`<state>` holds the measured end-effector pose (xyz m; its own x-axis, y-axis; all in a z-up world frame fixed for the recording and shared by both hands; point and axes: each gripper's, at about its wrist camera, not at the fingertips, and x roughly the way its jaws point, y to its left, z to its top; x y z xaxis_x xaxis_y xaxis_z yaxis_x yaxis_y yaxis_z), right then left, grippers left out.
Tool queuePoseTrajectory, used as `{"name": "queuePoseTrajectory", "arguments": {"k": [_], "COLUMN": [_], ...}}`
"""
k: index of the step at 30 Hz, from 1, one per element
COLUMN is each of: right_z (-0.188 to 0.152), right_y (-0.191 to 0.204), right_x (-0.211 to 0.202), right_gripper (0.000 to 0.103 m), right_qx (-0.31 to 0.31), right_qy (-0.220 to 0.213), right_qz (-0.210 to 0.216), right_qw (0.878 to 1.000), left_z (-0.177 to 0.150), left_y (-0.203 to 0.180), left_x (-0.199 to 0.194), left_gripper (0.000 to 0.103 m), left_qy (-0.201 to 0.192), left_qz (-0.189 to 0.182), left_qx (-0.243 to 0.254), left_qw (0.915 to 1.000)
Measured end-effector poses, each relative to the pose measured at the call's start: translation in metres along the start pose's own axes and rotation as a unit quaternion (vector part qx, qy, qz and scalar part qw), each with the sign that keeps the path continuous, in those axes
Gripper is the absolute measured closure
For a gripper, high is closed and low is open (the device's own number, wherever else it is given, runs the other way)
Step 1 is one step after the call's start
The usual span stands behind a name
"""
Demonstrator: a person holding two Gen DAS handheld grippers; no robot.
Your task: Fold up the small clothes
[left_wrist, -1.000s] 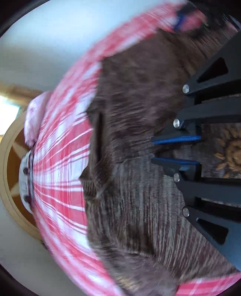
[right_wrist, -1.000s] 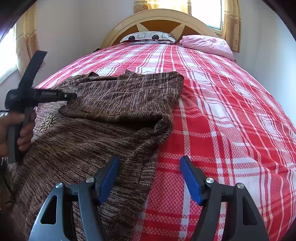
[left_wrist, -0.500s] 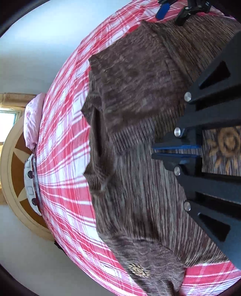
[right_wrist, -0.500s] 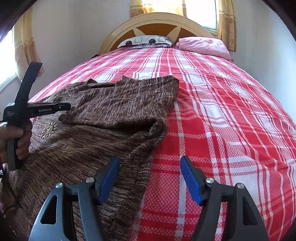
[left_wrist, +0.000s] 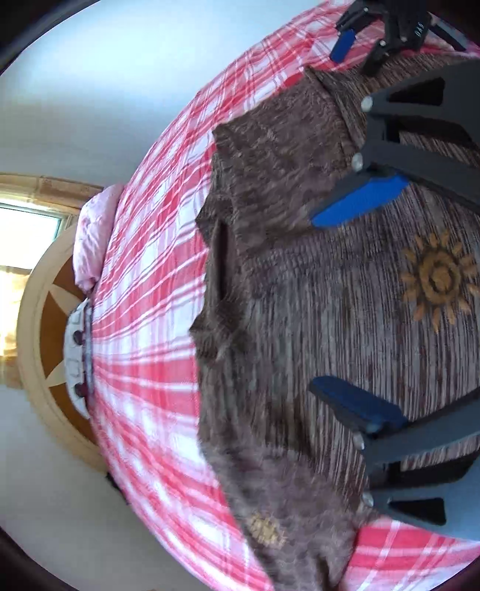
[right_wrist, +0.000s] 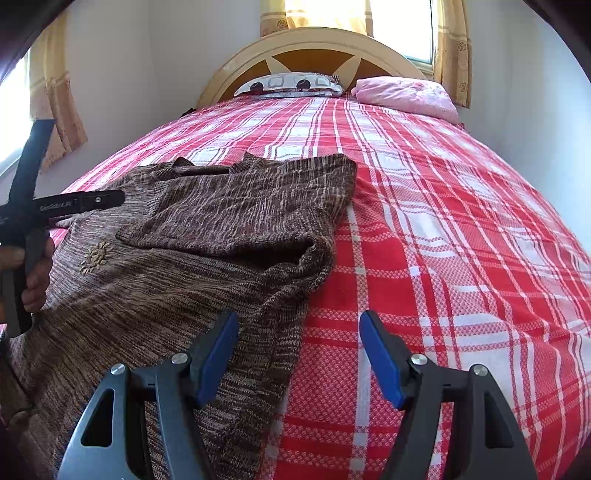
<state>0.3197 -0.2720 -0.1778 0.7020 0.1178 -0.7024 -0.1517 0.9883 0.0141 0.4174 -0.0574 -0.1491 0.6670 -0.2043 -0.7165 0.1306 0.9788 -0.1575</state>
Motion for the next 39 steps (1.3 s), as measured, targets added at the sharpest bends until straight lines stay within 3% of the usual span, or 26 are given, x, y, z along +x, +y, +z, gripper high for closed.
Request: {"name": "queuePoseTrajectory", "arguments": {"k": [2,4,6,8,17,19,22,26,29,33,39], "right_z": [0.0,0.0,0.0,0.0,0.0,0.0,0.0,0.0,-0.001,-0.001,-0.001], "right_y": [0.0,-0.001,-0.002,-0.002,-0.001,-0.002,-0.003,-0.003,-0.003,-0.001,0.001], "right_x": [0.0,0.001,0.002,0.002,0.005,0.006,0.004,0.002,0.0,-0.004,-0.01], "right_gripper": [0.034,0.034,0.034,0.034,0.034,0.034,0.034,0.034,0.034,0.034,0.034], "right_qx": [0.0,0.002,0.004,0.005,0.002,0.001,0.001,0.001,0.001,-0.003,-0.008], "right_qy": [0.0,0.004,0.005,0.006,0.008,0.008,0.005,0.001,-0.004,-0.012,-0.022], "right_qz": [-0.003,-0.003,-0.001,0.001,0.003,0.003,0.001,-0.001,0.0,-0.005,-0.017], "right_qw": [1.0,1.0,1.0,1.0,1.0,1.0,1.0,1.0,1.0,1.0,1.0], "left_z": [0.0,-0.004,-0.008,-0.006,-0.013,-0.014,-0.012,-0.012,-0.014,-0.022,-0.041], "left_y": [-0.012,-0.025,-0.035,-0.035,-0.01,-0.011,-0.012,-0.005,0.02,0.084,0.181], "left_x": [0.013,0.024,0.027,0.024,0.01,0.013,0.011,-0.01,-0.032,-0.057,-0.085], "left_gripper": [0.054,0.061,0.071,0.095,0.099,0.096,0.083,0.053,0.022,0.019,0.019], "left_qy": [0.025,0.05,0.057,0.065,0.055,0.053,0.053,0.035,0.009,-0.006,-0.003], "left_qz": [-0.022,-0.031,-0.011,-0.031,-0.029,-0.019,-0.011,0.009,0.048,0.097,0.159], "left_qx": [0.007,0.021,0.041,0.046,0.034,0.032,0.024,0.043,0.05,0.013,-0.081], "left_qw": [0.9994,0.998,0.9975,0.9963,0.9975,0.9979,0.9982,0.9984,0.9976,0.9952,0.984]}}
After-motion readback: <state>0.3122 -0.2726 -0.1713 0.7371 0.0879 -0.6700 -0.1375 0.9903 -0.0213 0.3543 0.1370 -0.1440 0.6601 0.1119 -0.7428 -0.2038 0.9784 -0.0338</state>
